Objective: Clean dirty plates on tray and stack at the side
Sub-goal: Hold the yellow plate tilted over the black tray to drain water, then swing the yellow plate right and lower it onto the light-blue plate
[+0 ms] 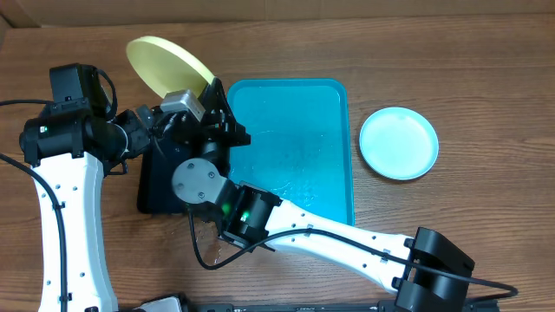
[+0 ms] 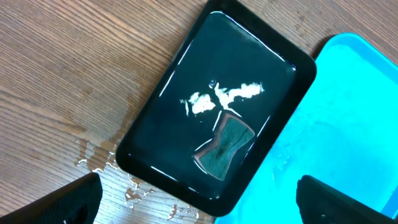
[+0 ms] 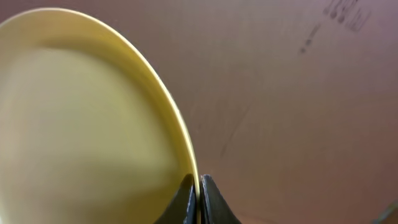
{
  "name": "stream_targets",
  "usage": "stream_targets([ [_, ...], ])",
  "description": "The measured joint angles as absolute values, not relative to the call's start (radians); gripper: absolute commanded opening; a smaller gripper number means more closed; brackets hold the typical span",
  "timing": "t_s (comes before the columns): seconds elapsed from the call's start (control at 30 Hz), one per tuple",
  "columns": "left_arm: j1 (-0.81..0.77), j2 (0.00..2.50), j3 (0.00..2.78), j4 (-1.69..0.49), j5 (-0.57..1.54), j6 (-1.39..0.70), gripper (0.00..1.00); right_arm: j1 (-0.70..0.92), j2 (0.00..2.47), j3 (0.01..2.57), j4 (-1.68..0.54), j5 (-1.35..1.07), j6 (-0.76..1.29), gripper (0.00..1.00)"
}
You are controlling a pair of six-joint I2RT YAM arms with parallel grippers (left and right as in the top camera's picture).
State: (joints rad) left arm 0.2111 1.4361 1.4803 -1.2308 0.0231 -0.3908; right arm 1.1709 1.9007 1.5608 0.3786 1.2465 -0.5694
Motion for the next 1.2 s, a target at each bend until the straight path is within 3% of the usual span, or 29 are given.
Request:
stream_targets([
  [0.3, 0.211, 1.436, 1.48, -1.231, 0.023, -0.391, 1.0, 1.12, 1.901, 1.564, -0.048, 1.227, -0.189, 0.04],
  [0.73, 0.211, 1.436, 1.48, -1.231, 0.023, -0.391, 1.0, 0.927, 1.901, 1.565, -0.577, 0.843, 0.559, 0.04],
  [1.0, 0.211, 1.436, 1.48, -1.231, 0.023, -0.391, 1.0, 0.772, 1.898, 1.565, -0.738, 0.597, 0.805, 0.04],
  [1.2, 0.211, 1.436, 1.48, -1.232, 0.023, -0.391, 1.0, 0.613, 1.849, 1.565, -0.813, 0.363, 0.88, 0.04],
])
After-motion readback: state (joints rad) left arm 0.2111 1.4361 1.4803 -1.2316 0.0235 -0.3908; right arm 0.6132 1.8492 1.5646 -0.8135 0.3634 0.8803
